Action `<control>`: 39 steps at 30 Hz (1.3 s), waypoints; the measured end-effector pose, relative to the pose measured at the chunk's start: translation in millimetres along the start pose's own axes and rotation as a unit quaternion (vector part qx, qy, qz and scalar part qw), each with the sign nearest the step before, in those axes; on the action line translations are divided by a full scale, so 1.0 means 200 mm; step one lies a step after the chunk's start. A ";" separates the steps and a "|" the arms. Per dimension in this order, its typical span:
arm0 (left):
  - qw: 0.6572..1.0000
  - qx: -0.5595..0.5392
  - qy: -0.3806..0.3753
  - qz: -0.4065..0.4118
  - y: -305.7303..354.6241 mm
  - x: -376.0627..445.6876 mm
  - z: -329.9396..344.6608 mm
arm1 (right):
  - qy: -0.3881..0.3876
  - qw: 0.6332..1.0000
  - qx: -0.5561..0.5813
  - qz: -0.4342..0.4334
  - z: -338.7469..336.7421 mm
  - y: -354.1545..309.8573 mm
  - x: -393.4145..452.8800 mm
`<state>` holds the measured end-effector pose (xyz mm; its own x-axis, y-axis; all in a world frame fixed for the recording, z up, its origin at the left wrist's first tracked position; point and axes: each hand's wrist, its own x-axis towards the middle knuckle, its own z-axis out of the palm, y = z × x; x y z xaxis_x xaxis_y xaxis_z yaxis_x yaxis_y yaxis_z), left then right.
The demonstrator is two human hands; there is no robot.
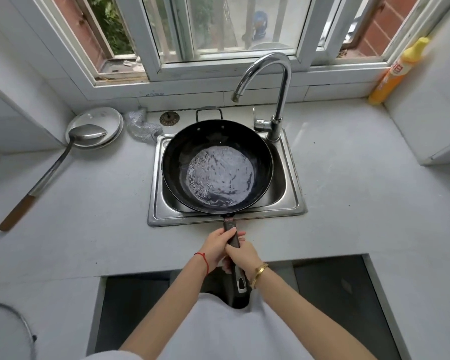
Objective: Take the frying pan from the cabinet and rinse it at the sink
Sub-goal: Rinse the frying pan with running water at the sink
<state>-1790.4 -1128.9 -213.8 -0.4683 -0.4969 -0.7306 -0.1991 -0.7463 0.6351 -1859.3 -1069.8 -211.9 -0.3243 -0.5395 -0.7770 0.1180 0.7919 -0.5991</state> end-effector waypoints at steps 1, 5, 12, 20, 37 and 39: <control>1.000 -0.003 -0.002 -0.002 0.00 0.00 0.00 | 0.022 1.000 0.021 0.003 0.02 0.01 0.00; 1.000 -0.019 -0.008 0.002 0.00 0.01 0.00 | 0.058 0.998 0.023 -0.012 0.04 0.01 -0.01; 0.998 -0.066 -0.010 0.022 0.00 0.01 0.00 | 0.138 0.988 -0.020 -0.069 0.08 0.02 -0.03; 0.994 -0.092 -0.036 0.036 -0.01 0.00 0.05 | 0.159 0.978 -0.036 -0.131 0.03 0.05 -0.05; 0.994 0.004 0.018 0.108 -0.06 -0.01 0.01 | 0.110 0.975 -0.052 -0.188 0.00 0.11 -0.05; 0.993 0.006 0.031 0.116 -0.06 -0.02 0.00 | 0.102 0.976 -0.047 -0.187 0.01 0.11 -0.06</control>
<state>-1786.3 -1118.1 -219.0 -0.4493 -0.6814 -0.5777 -0.1019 -0.6033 0.7910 -1850.6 -1047.4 -215.6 -0.5088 -0.7353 -0.4477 -0.1273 0.5786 -0.8056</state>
